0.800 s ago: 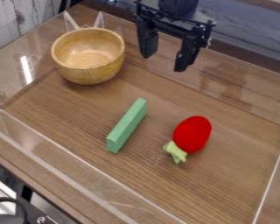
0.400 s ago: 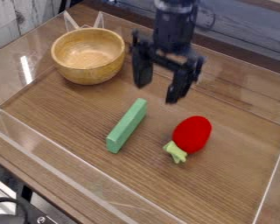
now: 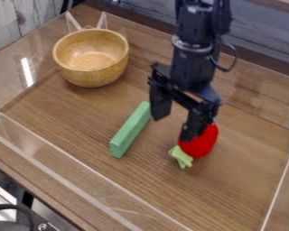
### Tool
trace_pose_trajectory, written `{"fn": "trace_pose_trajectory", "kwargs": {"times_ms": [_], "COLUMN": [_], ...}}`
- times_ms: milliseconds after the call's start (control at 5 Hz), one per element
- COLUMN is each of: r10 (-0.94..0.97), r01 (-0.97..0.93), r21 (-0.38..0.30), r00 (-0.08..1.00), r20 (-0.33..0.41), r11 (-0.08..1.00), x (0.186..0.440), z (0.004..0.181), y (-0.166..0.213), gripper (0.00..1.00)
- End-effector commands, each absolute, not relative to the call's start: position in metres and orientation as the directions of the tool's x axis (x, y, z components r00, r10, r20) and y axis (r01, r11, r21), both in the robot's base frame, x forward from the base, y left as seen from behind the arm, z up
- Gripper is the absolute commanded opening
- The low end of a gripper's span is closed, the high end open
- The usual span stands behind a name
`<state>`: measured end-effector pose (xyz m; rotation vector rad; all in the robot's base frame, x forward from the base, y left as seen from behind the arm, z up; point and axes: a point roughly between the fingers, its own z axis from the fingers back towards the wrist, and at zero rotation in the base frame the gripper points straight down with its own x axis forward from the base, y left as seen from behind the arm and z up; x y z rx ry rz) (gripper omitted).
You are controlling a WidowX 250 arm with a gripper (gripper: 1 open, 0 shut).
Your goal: Move the red object to the left side of the table
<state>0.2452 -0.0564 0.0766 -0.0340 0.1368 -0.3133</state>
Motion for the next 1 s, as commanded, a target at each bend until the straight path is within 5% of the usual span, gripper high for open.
{"fn": "trace_pose_trajectory", "kwargs": {"times_ms": [0, 800], "r10": [-0.356, -0.280], "r01": [0.354, 0.286], "r21": [-0.054, -0.052], "r00": [0.933, 0.955], "r20": [-0.051, 0.098], "r11": [0.934, 0.957], "x": [0.250, 0.263], "z": [0.086, 0.086], "y": [-0.067, -0.058], "gripper": [1.00, 1.00]}}
